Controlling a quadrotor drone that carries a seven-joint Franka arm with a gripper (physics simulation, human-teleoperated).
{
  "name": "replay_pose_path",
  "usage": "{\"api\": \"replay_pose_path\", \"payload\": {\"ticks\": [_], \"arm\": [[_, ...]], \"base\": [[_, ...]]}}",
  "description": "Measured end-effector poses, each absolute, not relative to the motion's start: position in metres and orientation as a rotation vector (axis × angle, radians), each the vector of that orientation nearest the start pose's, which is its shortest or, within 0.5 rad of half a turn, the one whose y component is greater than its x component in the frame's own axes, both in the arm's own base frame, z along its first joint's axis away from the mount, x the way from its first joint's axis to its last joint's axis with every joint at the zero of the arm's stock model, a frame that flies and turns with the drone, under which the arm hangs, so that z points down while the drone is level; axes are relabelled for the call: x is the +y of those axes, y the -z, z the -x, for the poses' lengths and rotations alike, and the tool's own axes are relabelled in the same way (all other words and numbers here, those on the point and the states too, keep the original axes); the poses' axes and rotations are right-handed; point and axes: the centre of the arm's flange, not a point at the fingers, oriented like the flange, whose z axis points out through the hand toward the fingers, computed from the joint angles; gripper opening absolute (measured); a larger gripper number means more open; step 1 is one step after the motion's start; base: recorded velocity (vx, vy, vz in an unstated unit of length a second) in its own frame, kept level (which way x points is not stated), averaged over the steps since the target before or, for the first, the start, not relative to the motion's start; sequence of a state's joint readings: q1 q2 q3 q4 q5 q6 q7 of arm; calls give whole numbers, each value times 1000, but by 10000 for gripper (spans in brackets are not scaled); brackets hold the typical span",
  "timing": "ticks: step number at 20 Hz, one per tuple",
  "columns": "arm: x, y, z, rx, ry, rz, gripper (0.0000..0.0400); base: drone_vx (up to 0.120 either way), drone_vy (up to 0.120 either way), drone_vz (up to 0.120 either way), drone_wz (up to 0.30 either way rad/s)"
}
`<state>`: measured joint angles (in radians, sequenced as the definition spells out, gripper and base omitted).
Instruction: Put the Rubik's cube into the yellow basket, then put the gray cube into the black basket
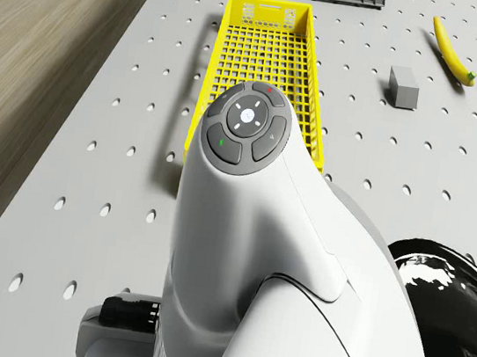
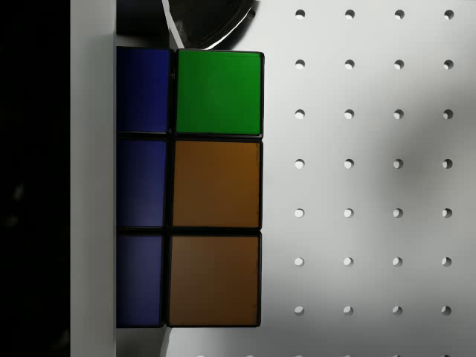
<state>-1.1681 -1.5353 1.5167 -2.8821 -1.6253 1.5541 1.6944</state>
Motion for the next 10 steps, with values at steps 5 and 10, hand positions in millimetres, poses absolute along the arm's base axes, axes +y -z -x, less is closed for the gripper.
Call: {"api": "replay_pose_path", "payload": {"ticks": [5, 10], "arm": [[0, -453, -307, -6, -785, -6, 321], [0, -453, -307, -6, -785, -6, 321]], "base": [[120, -32, 0, 0], [120, 24, 0, 0]]}}
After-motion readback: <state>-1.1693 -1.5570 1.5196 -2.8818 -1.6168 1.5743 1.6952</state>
